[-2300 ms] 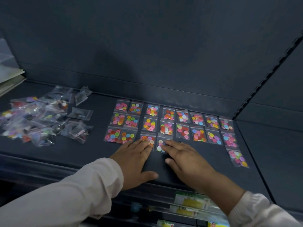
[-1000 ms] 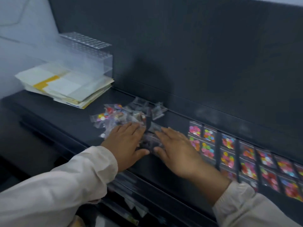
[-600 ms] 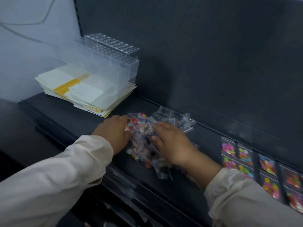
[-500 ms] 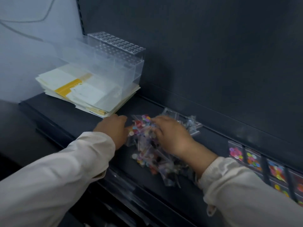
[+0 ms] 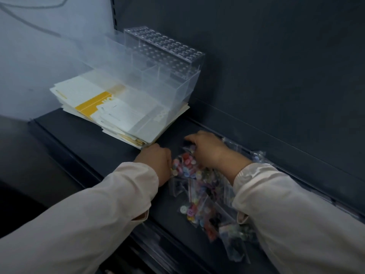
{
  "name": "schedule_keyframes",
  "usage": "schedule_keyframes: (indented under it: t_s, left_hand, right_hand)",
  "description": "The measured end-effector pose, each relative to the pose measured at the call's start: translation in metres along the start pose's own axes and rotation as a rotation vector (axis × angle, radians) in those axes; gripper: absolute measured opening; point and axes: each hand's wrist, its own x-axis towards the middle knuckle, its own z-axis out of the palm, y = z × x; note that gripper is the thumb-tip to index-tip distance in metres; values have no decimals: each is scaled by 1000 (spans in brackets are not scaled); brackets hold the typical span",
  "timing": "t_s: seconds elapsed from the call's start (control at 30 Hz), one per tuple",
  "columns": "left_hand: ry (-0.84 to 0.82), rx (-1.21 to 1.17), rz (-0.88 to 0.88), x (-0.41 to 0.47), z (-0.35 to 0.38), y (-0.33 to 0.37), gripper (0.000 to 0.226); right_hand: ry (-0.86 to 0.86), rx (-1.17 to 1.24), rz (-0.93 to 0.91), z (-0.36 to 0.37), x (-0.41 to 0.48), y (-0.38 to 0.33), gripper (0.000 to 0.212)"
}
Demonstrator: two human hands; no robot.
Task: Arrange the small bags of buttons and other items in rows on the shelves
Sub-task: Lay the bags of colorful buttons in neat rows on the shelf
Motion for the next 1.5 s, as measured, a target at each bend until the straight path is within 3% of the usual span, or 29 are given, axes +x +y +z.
schedule_keyframes:
  t_s: [0.13,0.2,0.27,0.37,0.5,0.57,0.63,0.83,0.93,1.03,1.17,1.33,1.5]
  left_hand:
    - [115,-145,-27,-2,1,-5,28]
    - [154,-245,-65,-5,-3,-5,28]
    - [192,-360,-77,-8,-9,-3,23]
    - [184,-521,-63,-14,-19,5,35]
    - [210,-636,-26,-24,-33,31,26]
    - [116,-779,-4,-34,-37,52,20]
    - [-3,-943,14,-42,-37,76,23]
    - [-148,-1098,94,-72,-12,160,21]
    - [-209,-1242,48,-94,9,206,18]
    - [-376,-1352,-19,-120,34,247,14]
    - [-480,-1263,1,-151,68,295,15]
    - [-390,-859,217,-181,109,343,17]
    - [-343,-561,340,-206,149,381,29]
  right_hand:
    - [68,-25,-2,-5,-4,-3,21]
    - [151,65,-5,-8,-9,-4,9]
    - [256,282,44,-16,-15,-3,18]
    - [325,829,99,-34,-39,-2,27]
    - [198,1311,94,-55,-92,9,22]
    - [152,1445,106,-61,-120,19,23]
    - [155,1481,113,-63,-146,30,25]
    - [197,1431,213,-51,-231,75,27]
    - [293,1439,280,-38,-278,99,29]
    - [408,1519,360,-24,-324,120,29]
    - [459,1551,443,-3,-385,146,25]
    - [452,1486,513,25,-454,183,9]
    - [520,1332,711,48,-503,215,17]
